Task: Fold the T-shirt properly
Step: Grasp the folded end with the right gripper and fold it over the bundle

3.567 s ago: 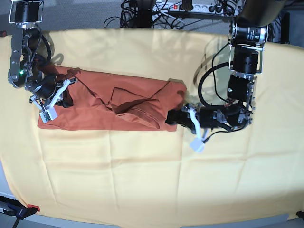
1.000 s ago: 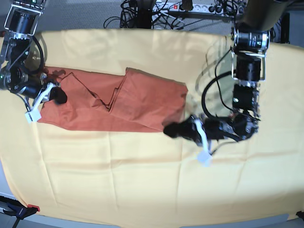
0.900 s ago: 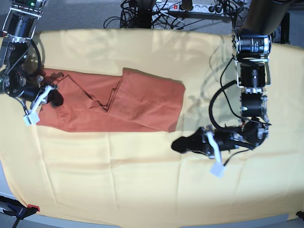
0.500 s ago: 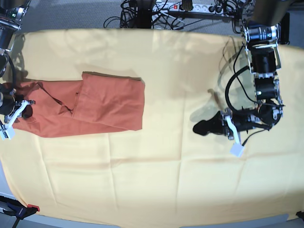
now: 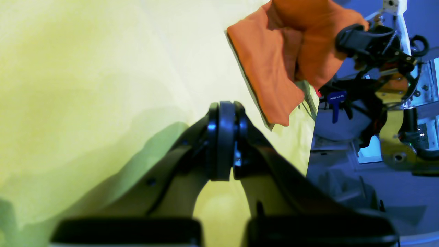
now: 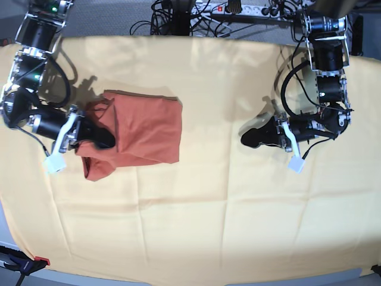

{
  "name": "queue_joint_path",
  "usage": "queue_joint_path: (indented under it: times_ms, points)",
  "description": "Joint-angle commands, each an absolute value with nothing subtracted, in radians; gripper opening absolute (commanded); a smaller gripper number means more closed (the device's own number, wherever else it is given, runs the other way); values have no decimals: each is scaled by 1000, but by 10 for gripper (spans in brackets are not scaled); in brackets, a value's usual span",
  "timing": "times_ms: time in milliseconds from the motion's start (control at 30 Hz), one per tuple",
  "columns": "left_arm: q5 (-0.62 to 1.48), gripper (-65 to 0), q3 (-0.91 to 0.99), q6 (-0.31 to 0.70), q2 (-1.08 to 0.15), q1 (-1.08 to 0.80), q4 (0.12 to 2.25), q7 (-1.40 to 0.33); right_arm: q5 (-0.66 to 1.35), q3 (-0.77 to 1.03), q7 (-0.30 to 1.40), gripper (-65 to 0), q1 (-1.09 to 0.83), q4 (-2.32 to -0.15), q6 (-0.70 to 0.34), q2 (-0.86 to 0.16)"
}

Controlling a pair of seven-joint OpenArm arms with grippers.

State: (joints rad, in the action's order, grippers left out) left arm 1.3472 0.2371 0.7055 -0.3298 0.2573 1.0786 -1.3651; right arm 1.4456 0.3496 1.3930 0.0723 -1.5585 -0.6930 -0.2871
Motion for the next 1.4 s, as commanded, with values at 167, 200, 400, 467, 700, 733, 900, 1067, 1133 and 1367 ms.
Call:
queue_joint_path:
  times_ms: [167,200,400,467,700,733,900,1067,1133,1367]
  points:
    - [1348,-650,240,698,-339,263,1086,-1385,1450,302,1339,-650,99,-1576,-698,-155]
    - [1354,-650,240,698,-338,263,1086,-1385,1402,283,1318,-650,99,-1575,-698,-139]
    - [1367,-650,240,698,-339,263,1086,-1386,1071,142,1141,-650,99,-1575,-698,-110]
    - [1367,-650,240,698,-344,263,1086,-1385,992,94,1090,-574,99,-1575,-698,-110]
    - [1374,-650,240,698,-353,263,1086,-1385,880,-65,1166,-170,145,-1576,-689,-111]
    - [1374,-650,240,698,-353,263,1086,-1385,883,-75,1168,-170,153,-1577,-694,-111]
    - [1374,-650,240,698,-355,263,1086,-1386,999,-85,1165,-170,164,-1641,-698,-112]
    - [1373,-650,240,698,-355,263,1086,-1385,831,-87,1182,-170,175,-1682,-698,-122]
    - [1366,-650,240,698,-355,263,1086,-1385,833,-94,1182,-170,171,-1682,-698,-150]
    - [1367,-650,240,698,-355,263,1086,-1385,877,-94,1182,-170,175,-1724,-698,-218]
